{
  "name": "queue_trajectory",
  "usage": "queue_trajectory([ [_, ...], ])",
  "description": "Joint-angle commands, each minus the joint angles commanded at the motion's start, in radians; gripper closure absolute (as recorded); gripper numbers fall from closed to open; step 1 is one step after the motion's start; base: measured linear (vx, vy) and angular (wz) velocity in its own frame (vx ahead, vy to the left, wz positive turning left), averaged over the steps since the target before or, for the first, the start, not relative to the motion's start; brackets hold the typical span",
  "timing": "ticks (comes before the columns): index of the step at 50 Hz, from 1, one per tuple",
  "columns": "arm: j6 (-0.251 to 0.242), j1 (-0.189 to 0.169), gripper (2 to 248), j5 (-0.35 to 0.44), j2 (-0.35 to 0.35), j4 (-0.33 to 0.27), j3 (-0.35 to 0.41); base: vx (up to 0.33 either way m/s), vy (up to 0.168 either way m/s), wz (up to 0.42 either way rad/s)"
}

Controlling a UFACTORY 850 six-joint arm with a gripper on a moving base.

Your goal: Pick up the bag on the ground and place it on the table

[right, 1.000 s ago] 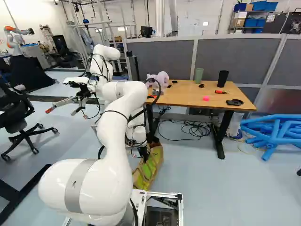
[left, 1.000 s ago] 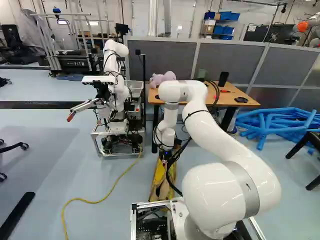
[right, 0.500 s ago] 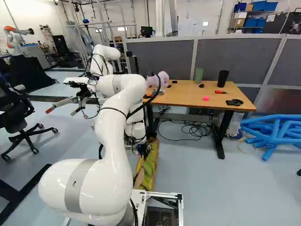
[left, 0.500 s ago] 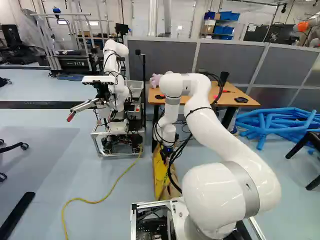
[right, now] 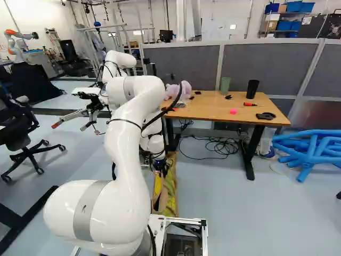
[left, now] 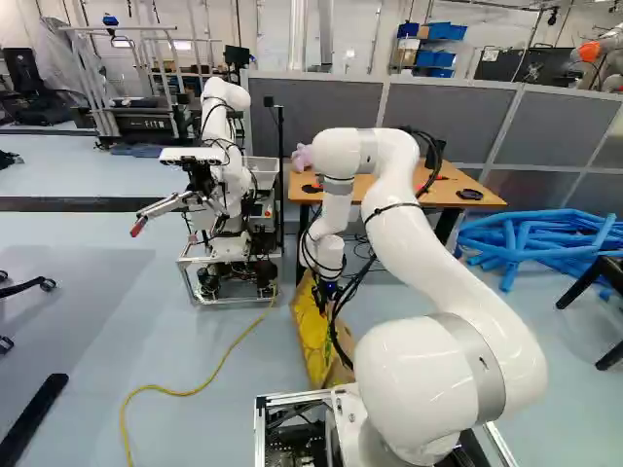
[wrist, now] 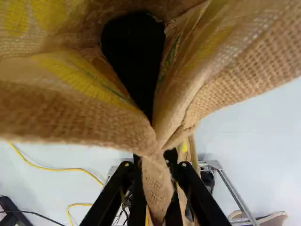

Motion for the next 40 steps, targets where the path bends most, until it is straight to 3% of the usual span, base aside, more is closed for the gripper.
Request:
queue_trajectory([
  [40, 0.000, 0.000, 217, 0.000, 0.163, 0.000, 0.120, 0.000, 0.000, 0.000],
])
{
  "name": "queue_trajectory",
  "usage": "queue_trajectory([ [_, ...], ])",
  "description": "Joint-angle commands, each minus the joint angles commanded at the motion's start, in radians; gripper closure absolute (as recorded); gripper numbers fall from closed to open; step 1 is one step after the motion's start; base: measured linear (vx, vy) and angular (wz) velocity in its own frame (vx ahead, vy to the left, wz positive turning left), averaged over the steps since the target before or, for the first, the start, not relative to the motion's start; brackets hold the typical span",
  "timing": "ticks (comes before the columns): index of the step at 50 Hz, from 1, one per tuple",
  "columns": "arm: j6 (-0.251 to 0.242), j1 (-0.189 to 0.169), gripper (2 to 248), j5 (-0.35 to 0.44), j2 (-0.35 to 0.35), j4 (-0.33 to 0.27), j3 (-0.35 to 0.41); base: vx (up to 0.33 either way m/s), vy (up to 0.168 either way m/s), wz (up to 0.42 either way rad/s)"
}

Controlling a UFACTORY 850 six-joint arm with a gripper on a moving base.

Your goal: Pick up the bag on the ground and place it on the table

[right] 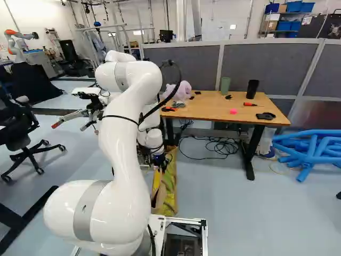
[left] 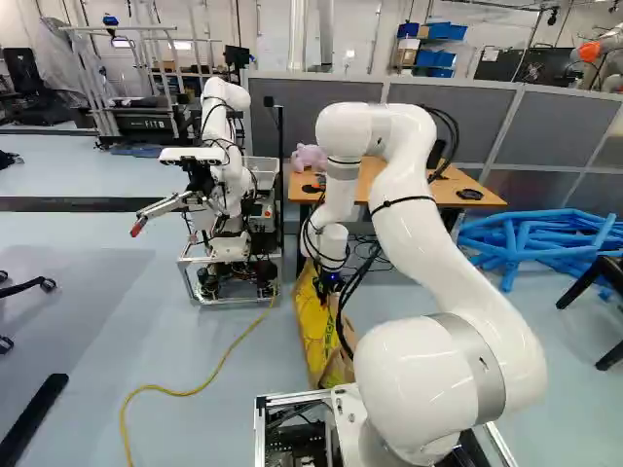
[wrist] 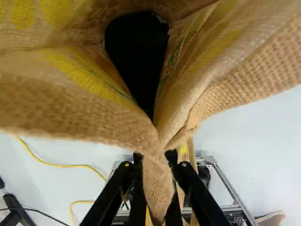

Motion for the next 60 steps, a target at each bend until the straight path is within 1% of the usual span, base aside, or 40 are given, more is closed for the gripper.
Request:
queue_trajectory([
  [60, 0.000, 0.000, 217, 0.000, 0.254, 0.000, 0.158, 0.000, 0.000, 0.000],
])
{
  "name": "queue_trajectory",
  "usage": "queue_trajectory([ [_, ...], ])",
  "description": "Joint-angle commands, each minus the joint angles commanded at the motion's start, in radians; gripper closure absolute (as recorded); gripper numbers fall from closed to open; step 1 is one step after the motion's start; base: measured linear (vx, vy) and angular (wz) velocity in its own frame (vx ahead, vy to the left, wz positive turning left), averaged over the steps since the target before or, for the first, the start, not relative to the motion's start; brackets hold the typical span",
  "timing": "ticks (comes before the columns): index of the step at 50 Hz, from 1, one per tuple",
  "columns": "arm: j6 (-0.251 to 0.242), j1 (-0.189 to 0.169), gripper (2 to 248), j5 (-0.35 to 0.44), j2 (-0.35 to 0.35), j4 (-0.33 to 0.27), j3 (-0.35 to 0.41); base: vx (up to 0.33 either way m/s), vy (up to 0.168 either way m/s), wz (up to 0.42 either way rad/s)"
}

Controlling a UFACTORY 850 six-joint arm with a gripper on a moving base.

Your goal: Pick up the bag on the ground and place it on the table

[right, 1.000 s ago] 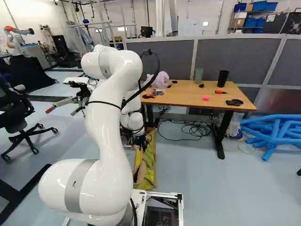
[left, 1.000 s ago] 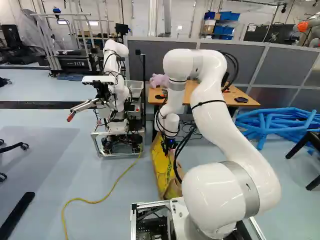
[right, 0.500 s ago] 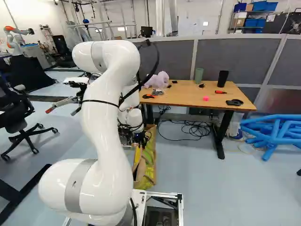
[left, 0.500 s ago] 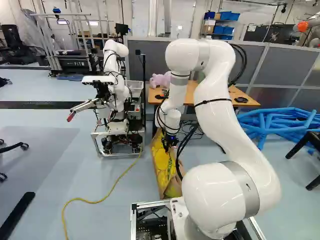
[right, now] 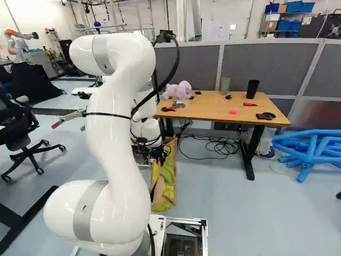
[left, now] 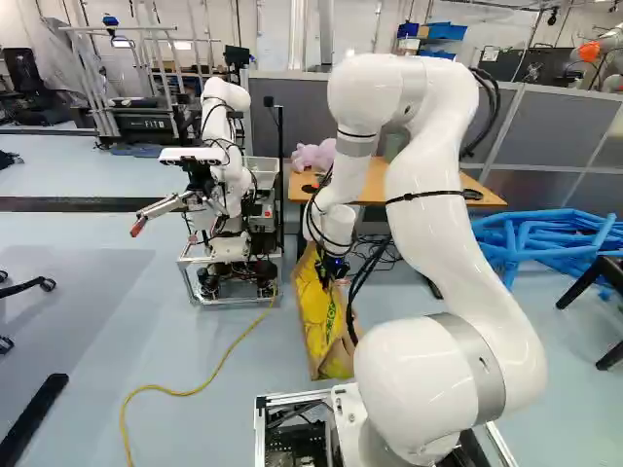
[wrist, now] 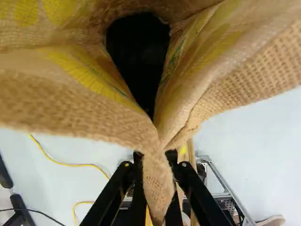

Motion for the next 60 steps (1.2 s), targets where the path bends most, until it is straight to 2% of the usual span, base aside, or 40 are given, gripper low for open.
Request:
queue_trajectory([
  [21, 0.000, -0.001, 217, -0.013, 0.082, 0.000, 0.030, 0.000, 0.000, 0.000],
  [60, 0.000, -0.003, 217, -0.117, 0.232, 0.000, 0.075, 0.000, 0.000, 0.000],
])
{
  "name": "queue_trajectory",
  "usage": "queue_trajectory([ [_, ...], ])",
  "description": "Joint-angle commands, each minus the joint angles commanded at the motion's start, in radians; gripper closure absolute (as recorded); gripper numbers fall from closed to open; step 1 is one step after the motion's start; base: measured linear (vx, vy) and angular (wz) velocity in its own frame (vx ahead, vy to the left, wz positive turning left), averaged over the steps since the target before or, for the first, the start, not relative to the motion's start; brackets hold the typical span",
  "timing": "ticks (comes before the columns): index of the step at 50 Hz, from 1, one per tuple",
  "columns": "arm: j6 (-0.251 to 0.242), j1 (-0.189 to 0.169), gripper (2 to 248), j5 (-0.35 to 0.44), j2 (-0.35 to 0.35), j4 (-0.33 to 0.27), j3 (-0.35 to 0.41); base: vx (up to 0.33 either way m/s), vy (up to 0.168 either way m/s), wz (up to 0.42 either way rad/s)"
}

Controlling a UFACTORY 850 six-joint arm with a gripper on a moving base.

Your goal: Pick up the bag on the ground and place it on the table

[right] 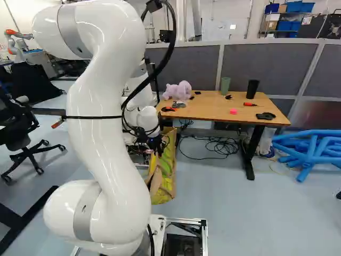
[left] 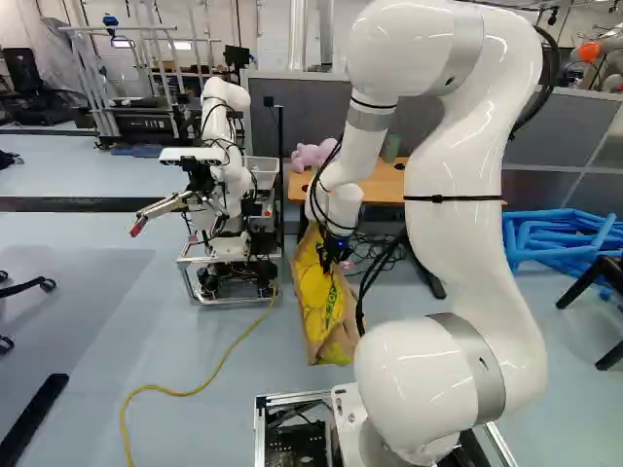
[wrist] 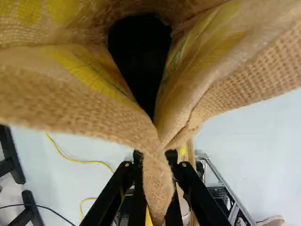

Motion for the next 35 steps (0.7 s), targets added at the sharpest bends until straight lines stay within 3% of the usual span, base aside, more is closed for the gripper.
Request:
queue_trajectory([
  [35, 0.000, -0.004, 217, -0.097, 0.133, 0.000, 0.029, 0.000, 0.000, 0.000],
])
